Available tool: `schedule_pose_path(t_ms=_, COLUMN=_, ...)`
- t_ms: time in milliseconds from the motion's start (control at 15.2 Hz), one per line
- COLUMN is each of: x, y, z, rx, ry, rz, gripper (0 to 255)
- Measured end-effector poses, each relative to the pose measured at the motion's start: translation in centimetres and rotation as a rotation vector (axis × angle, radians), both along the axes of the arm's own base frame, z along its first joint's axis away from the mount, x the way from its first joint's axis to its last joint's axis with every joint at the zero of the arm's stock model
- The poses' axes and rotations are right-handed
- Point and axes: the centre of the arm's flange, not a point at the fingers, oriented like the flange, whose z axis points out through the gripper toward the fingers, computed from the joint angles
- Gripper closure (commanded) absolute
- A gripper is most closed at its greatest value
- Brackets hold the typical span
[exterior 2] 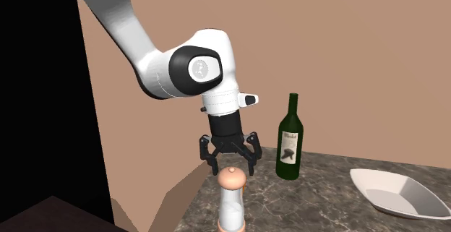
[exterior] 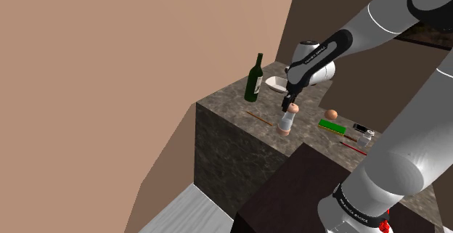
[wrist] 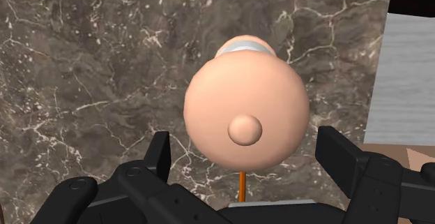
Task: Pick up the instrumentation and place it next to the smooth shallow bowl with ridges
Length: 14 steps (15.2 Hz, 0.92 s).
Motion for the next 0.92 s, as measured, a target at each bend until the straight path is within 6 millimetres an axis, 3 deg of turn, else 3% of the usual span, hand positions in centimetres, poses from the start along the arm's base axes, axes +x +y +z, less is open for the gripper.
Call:
schedule_pose_path(t_ms=132, x=0.0, y=0.0, z=-0.02, rx=0.0, ry=0.0, rz=0.0, gripper=0)
schedule_pose_path(t_ms=198, x=0.0, y=0.0, z=-0.02, rx=0.0, ry=0.0, rz=0.0, gripper=255)
schedule_pose_path(t_ms=924, x=0.03, y=-0.03, z=0.27, rx=0.0, ry=0.0, rz=0.0, gripper=255)
